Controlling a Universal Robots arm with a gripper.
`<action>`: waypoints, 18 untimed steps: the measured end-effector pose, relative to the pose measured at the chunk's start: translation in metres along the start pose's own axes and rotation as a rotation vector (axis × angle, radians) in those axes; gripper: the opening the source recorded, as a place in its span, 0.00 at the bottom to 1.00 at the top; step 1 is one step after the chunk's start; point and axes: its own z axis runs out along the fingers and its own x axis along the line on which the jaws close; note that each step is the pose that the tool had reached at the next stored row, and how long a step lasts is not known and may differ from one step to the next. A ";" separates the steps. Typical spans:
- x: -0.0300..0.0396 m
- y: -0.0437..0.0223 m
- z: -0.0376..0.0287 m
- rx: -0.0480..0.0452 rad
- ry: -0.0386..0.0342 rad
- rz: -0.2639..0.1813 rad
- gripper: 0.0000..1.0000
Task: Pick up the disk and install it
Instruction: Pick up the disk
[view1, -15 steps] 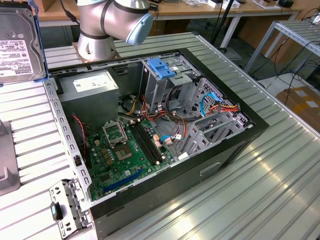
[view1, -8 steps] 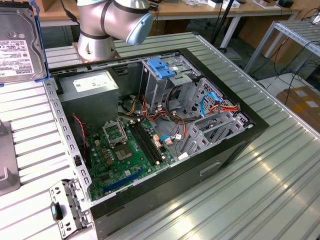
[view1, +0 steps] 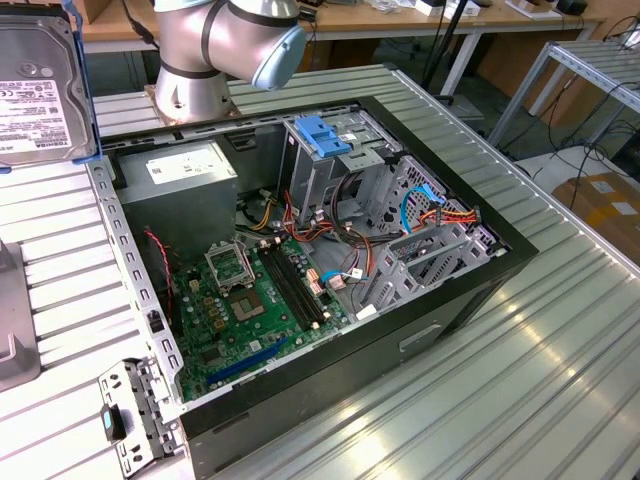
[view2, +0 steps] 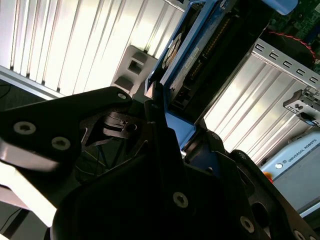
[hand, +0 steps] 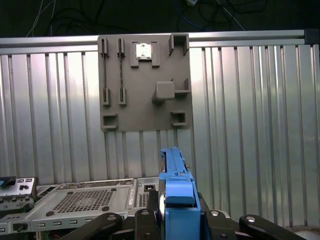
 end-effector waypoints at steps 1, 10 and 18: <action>0.0000 -0.0003 0.0000 -0.0001 0.0000 0.000 0.37; -0.0004 -0.0054 0.0003 -0.0001 0.0001 0.000 0.37; -0.0006 -0.0099 0.0006 -0.0001 0.0001 0.000 0.37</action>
